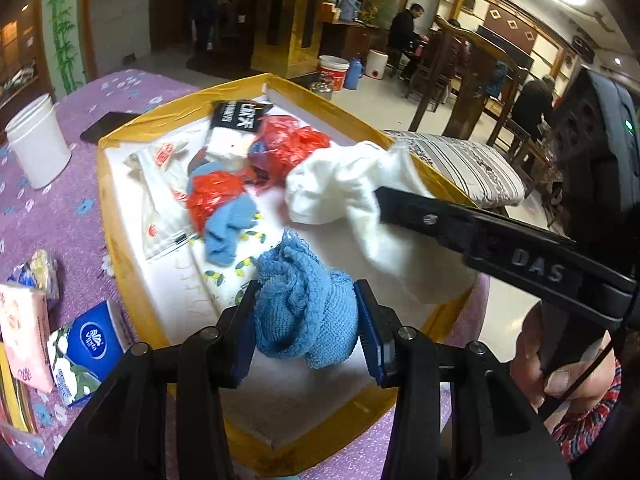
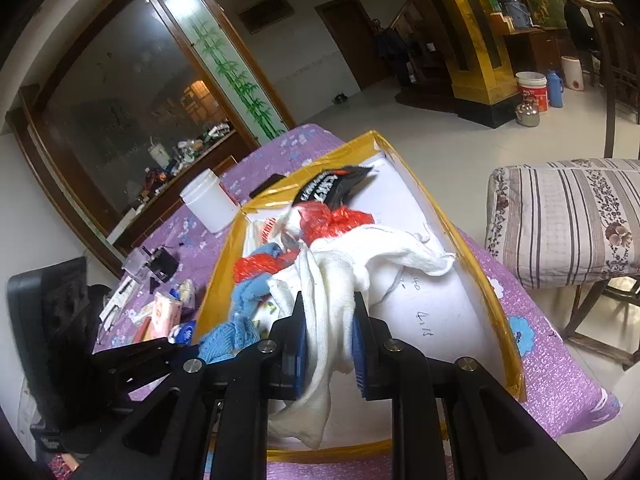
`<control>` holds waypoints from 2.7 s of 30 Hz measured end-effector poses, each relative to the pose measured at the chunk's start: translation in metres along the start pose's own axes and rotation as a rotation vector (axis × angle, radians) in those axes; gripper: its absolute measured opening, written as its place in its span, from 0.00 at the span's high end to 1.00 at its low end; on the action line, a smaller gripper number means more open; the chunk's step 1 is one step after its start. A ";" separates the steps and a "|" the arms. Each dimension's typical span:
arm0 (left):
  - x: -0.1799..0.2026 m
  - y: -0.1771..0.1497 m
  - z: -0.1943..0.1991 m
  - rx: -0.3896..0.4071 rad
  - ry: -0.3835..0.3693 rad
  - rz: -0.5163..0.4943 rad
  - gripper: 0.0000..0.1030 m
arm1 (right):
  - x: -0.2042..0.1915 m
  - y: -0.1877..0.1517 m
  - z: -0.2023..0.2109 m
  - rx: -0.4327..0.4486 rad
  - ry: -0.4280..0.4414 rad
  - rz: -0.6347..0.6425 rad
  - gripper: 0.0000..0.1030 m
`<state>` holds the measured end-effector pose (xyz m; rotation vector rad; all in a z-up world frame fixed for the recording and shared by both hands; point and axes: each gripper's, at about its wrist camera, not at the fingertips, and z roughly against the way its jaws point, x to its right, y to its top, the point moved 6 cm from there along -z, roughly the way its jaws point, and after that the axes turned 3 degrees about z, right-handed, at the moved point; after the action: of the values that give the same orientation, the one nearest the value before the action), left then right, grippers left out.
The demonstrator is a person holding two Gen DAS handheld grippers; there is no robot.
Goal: Organize soft objects
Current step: 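Carry the blue sock and white cloth into the tray and open both grippers, then grasp the bagged green-yellow sponge strips with the left while the right grasps the yellow-red strips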
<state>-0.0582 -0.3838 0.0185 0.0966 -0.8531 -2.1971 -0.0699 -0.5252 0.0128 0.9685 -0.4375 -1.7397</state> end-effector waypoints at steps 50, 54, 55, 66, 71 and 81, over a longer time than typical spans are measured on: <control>-0.071 -0.003 0.086 0.184 -0.058 0.179 0.39 | -0.077 0.007 0.015 0.024 0.000 0.117 0.55; -0.100 -0.012 0.097 0.200 -0.039 0.229 0.39 | -0.100 0.002 0.006 0.001 0.024 0.153 0.54; -0.107 -0.014 0.100 0.203 -0.034 0.242 0.39 | -0.108 0.000 0.002 -0.009 0.032 0.165 0.54; -0.229 -0.069 0.144 0.236 0.138 0.457 0.39 | -0.175 -0.036 -0.033 -0.120 0.118 0.295 0.50; -0.292 -0.106 0.147 0.167 0.235 0.604 0.39 | -0.189 -0.052 -0.045 -0.157 0.143 0.314 0.50; -0.299 -0.120 0.100 -0.004 0.318 0.546 0.38 | -0.194 -0.062 -0.052 -0.187 0.155 0.330 0.50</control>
<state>0.0451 -0.0673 -0.0331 0.1820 -0.6067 -1.6167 -0.0433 -0.3169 0.0154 0.8375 -0.3080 -1.3716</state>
